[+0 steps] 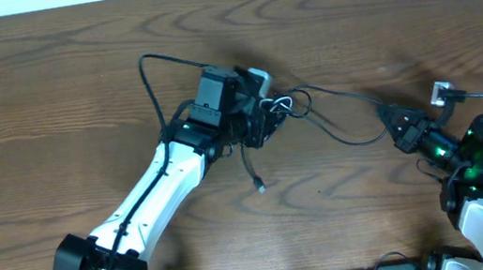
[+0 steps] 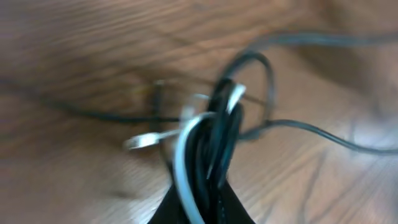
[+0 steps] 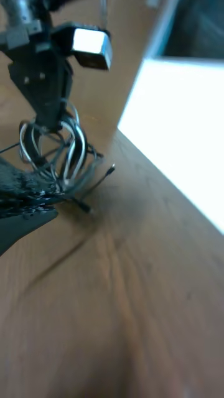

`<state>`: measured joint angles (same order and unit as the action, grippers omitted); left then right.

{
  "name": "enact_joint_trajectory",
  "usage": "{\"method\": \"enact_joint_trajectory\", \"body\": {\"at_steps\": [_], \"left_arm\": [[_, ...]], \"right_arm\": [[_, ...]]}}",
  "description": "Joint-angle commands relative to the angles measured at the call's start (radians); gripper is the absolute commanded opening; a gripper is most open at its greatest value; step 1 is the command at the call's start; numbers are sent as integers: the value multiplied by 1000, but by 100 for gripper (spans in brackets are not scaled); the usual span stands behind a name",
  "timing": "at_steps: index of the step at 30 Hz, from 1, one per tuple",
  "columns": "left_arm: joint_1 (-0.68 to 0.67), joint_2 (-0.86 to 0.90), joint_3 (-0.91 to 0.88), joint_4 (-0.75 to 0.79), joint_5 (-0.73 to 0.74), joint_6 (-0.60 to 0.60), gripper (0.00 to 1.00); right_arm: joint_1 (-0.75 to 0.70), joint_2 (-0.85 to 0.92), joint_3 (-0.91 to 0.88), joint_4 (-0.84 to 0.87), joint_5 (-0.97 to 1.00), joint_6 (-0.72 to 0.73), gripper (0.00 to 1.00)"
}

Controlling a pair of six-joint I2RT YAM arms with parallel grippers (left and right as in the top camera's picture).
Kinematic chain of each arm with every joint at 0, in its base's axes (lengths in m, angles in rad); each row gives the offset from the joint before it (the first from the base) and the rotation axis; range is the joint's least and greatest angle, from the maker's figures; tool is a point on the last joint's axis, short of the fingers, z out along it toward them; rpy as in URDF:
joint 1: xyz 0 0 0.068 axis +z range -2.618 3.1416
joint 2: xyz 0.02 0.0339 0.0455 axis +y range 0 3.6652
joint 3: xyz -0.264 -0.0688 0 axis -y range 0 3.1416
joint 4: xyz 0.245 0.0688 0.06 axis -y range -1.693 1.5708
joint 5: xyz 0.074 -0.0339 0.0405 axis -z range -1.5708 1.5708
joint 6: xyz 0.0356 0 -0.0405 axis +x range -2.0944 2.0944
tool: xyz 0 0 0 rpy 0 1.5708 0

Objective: Untangle cables

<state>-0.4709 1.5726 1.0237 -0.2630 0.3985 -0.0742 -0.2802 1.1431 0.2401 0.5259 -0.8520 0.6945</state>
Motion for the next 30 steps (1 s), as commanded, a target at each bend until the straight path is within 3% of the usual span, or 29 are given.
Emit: {"method": "enact_joint_trajectory", "body": {"at_steps": [1, 4, 9, 13, 16, 18, 25, 27, 30], "left_arm": [[42, -19, 14, -1, -226, -238, 8], [60, -19, 14, -5, -299, -303, 8], [87, -18, 14, -10, -323, -310, 8], [106, -18, 14, -42, -417, -401, 8], [111, -18, 14, -33, -377, -421, 8], [111, -18, 14, -17, -283, -415, 8], [111, -18, 14, 90, 608, 132, 8], [111, -18, 14, 86, 727, 255, 7], [111, -18, 14, 86, 735, 309, 8]], "right_arm": [[-60, -8, 10, -54, 84, -23, 2], [-105, -8, 10, -105, 104, -23, 2], [-175, -8, 10, -184, 121, -23, 2], [-213, -8, 10, -215, 121, -23, 2], [-218, -8, 10, -232, 118, -23, 1], [-216, -8, 10, -232, 96, -23, 1], [-216, -8, 10, -224, 15, -22, 20], [-216, -8, 10, -212, -3, -23, 28], [-216, -8, 10, -152, -73, -23, 37]]}}
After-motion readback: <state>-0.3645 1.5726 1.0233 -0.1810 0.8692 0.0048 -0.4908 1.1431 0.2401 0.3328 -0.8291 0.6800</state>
